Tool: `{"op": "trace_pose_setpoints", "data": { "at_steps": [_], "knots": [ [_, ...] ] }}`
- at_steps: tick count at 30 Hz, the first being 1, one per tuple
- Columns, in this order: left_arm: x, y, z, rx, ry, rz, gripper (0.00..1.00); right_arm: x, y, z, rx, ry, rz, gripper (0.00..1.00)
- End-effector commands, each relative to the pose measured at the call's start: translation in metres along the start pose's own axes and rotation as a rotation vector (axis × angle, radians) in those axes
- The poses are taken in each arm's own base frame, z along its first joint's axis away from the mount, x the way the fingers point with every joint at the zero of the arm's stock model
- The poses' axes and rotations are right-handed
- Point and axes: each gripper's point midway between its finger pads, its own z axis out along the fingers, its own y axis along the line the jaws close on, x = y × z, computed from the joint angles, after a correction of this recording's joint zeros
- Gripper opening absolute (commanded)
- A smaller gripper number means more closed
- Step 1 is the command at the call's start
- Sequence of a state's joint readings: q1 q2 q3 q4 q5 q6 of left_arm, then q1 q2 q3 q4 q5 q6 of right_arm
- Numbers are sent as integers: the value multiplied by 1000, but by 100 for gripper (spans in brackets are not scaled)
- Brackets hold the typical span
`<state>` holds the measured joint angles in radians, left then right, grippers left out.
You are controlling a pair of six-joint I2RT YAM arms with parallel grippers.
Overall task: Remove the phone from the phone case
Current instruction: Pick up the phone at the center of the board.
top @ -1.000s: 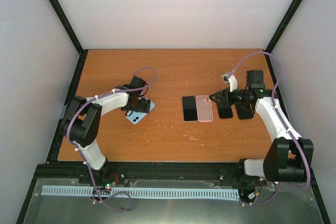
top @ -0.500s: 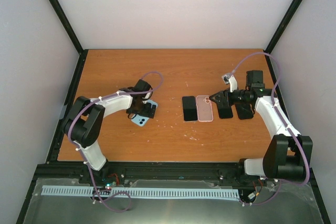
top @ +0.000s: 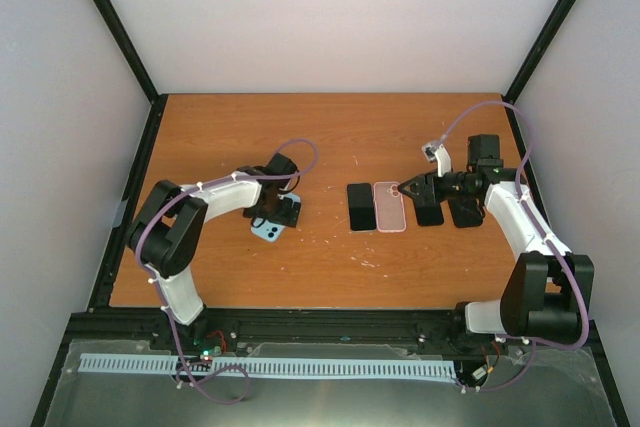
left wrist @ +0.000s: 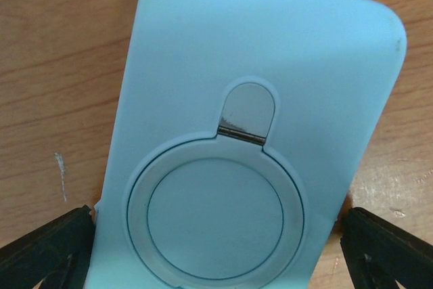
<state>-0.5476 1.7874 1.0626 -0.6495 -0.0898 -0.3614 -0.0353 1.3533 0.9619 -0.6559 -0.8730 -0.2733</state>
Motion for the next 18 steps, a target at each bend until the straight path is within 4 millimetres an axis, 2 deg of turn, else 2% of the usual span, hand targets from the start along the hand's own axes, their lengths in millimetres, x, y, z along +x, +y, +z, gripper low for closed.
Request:
{"op": "trace_pose_setpoints", "data": {
  "at_steps": [1, 6, 9, 12, 15, 18],
  "knots": [
    [56, 3, 18, -42, 224, 41, 93, -7, 1, -5, -7, -20, -21, 57],
    [57, -6, 17, 9, 238, 53, 75, -7, 3, -6, -24, -24, -24, 56],
    [47, -10, 6, 32, 194, 49, 67, -8, 27, -10, -154, -42, -64, 56],
    [30, -25, -15, 120, 118, 58, 65, -8, 46, -17, -227, -62, -139, 56],
    [14, -54, -45, 301, 46, 94, 62, -11, 61, -29, -241, -73, -279, 56],
    [5, -82, -73, 475, 1, 146, 60, -14, 88, -46, -247, -102, -495, 58]
  ]
}}
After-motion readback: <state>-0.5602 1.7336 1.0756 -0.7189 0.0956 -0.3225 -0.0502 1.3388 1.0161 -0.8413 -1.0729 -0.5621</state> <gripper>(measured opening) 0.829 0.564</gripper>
